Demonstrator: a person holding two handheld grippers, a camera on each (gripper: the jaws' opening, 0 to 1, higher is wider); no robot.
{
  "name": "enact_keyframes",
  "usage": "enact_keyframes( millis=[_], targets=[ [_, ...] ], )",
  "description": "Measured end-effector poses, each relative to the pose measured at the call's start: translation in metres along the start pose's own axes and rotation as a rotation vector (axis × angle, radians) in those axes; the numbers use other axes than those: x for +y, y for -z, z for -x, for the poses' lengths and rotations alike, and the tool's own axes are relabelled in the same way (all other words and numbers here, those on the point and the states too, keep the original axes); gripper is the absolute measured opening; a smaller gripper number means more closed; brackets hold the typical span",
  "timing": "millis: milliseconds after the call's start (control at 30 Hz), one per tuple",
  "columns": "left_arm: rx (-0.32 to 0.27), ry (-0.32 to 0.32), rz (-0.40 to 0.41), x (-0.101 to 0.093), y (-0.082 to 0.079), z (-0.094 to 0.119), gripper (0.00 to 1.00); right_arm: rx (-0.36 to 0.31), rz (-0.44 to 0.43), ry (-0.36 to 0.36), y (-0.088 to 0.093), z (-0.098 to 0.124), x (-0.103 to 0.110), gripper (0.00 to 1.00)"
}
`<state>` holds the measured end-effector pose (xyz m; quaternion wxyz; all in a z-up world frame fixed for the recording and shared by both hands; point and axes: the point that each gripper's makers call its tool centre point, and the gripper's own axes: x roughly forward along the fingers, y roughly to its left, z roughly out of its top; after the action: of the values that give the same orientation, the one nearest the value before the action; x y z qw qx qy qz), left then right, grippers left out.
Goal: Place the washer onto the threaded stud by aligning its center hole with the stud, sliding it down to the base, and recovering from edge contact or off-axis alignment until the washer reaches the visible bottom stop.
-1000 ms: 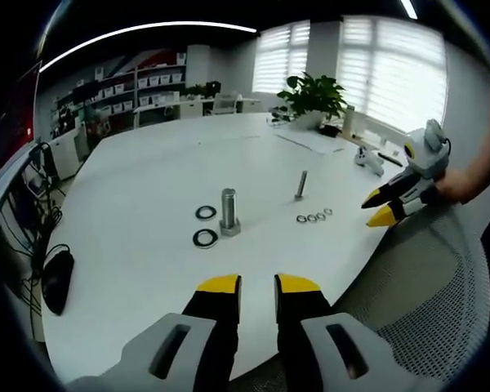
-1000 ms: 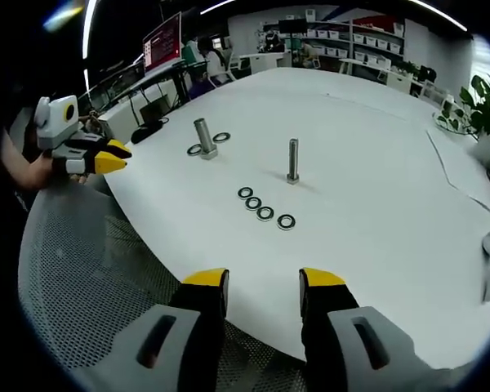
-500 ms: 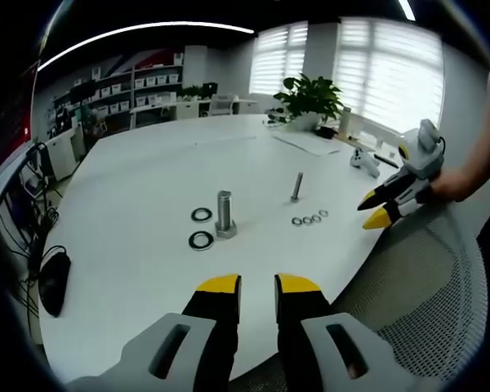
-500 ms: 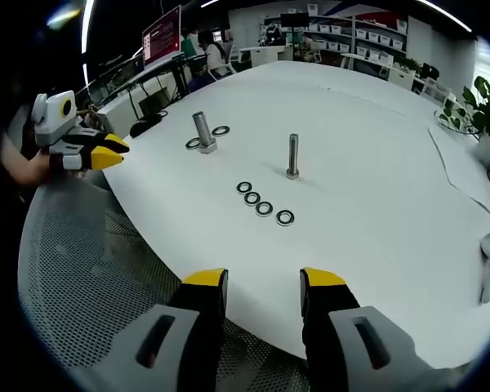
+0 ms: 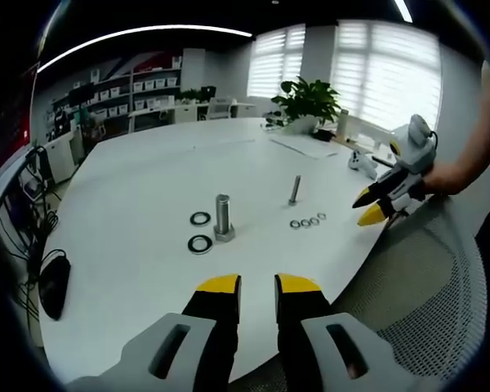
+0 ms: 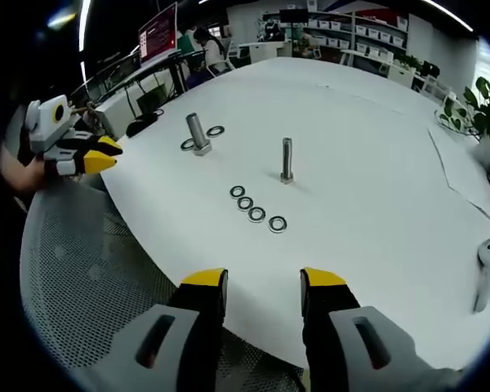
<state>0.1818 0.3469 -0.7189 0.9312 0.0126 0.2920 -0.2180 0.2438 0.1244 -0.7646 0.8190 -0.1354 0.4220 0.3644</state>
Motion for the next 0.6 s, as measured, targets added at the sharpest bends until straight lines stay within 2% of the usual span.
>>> enact_keyframes(
  millis=[300, 600],
  targets=[
    [0.006, -0.002, 0.010, 0.001, 0.001, -0.001, 0.15, -0.004, 0.008, -0.007, -0.025, -0.010, -0.005, 0.39],
    [0.008, -0.010, 0.013, 0.002, 0.001, -0.002, 0.17, 0.033, 0.039, -0.017, -0.035, -0.020, -0.012, 0.39]
  ],
)
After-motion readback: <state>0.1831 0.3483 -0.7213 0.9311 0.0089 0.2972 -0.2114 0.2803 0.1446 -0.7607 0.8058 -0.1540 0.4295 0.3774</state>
